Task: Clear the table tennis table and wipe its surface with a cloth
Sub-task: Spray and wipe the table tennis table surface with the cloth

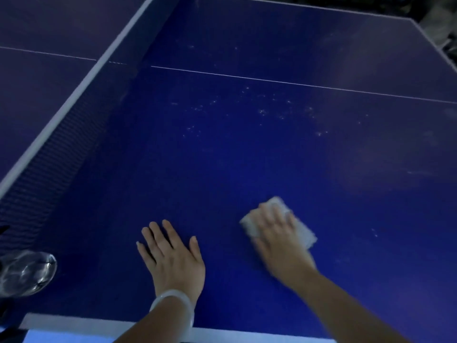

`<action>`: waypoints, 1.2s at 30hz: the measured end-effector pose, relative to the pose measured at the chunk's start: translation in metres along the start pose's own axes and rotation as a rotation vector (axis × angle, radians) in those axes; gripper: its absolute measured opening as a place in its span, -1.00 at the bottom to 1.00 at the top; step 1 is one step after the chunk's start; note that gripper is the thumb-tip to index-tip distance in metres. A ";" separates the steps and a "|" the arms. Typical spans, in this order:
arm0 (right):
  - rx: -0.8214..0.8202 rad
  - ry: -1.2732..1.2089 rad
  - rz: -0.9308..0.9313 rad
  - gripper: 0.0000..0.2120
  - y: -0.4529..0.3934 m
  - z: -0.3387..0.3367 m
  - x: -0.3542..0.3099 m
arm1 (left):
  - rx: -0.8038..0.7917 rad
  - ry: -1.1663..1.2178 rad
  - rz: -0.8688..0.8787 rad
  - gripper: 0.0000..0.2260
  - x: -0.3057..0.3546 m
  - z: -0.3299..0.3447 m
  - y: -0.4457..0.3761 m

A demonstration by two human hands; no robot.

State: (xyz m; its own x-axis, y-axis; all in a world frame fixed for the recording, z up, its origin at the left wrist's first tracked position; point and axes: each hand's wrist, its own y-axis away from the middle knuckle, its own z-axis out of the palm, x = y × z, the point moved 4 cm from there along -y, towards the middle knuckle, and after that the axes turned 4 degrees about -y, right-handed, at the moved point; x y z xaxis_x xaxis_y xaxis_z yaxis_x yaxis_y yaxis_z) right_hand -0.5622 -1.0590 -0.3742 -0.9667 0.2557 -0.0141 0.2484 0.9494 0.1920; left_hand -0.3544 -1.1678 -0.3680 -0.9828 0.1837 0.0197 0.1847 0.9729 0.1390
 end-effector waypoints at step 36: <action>0.163 -0.247 0.752 -0.42 0.153 0.013 0.030 | 0.063 0.198 0.445 -0.44 0.025 -0.012 0.024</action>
State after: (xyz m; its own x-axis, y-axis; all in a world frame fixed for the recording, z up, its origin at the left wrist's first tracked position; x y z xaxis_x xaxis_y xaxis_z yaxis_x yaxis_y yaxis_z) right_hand -0.5525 -0.9038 -0.3576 -0.5005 0.8512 -0.1581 0.8510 0.5172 0.0908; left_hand -0.3745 -1.1415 -0.3520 -0.7896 0.5592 0.2526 0.5809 0.8139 0.0142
